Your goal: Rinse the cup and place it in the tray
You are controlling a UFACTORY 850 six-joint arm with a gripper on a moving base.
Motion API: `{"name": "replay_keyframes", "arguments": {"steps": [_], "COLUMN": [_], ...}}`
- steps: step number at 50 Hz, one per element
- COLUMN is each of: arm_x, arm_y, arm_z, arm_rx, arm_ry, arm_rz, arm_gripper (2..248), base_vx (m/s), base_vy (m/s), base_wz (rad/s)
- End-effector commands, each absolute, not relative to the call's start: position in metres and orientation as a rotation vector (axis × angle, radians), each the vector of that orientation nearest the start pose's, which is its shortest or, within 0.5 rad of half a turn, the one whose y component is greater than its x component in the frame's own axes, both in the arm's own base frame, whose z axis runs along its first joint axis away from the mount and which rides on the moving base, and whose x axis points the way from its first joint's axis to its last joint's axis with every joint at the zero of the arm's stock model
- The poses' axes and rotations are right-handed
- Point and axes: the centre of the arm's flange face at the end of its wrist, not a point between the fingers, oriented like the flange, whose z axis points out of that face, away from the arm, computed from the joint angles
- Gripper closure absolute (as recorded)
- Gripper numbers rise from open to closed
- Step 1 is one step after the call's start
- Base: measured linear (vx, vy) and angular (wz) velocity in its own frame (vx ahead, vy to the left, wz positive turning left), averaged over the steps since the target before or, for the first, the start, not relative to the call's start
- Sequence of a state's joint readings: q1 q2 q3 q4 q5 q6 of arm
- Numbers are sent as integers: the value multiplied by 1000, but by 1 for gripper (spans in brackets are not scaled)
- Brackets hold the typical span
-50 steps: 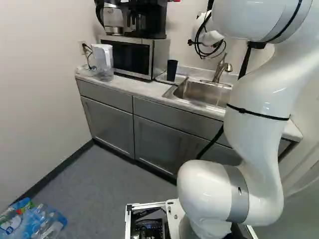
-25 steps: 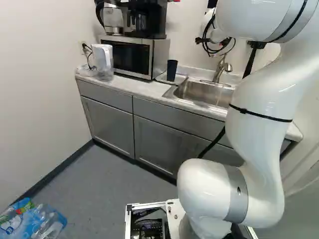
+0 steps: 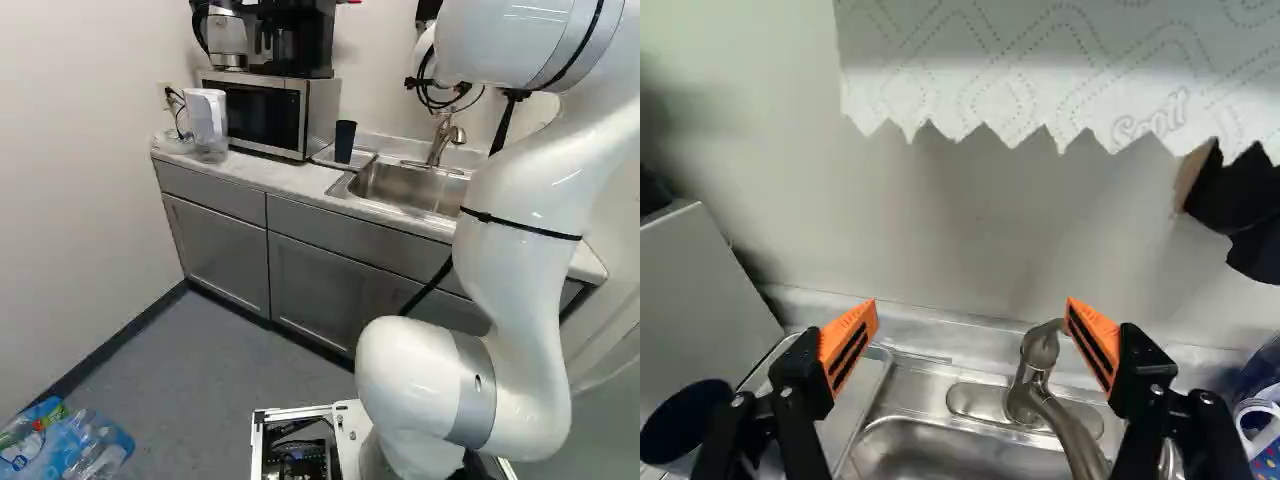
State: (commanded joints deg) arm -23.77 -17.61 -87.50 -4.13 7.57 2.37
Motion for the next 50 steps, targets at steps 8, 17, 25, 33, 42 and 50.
{"name": "replay_keyframes", "arguments": {"steps": [8,17,25,33,42,50], "arm_x": [606,613,621,627,630,632], "arm_y": [-270,-275,-280,-284,-289,-294], "arm_z": [710,709,707,705,703,701], "arm_rx": [-2638,-2635,-2637,-2648,-2665,-2680], "arm_ry": [511,514,517,523,535,544], "arm_rz": [-2108,-2114,-2113,-2098,-2075,-2054], "arm_gripper": [3,3,3,3,3,3], "base_vx": [0,0,0,0,0,0], "base_vy": [0,0,0,0,0,0], "base_wz": [0,0,0,0,0,0]}}
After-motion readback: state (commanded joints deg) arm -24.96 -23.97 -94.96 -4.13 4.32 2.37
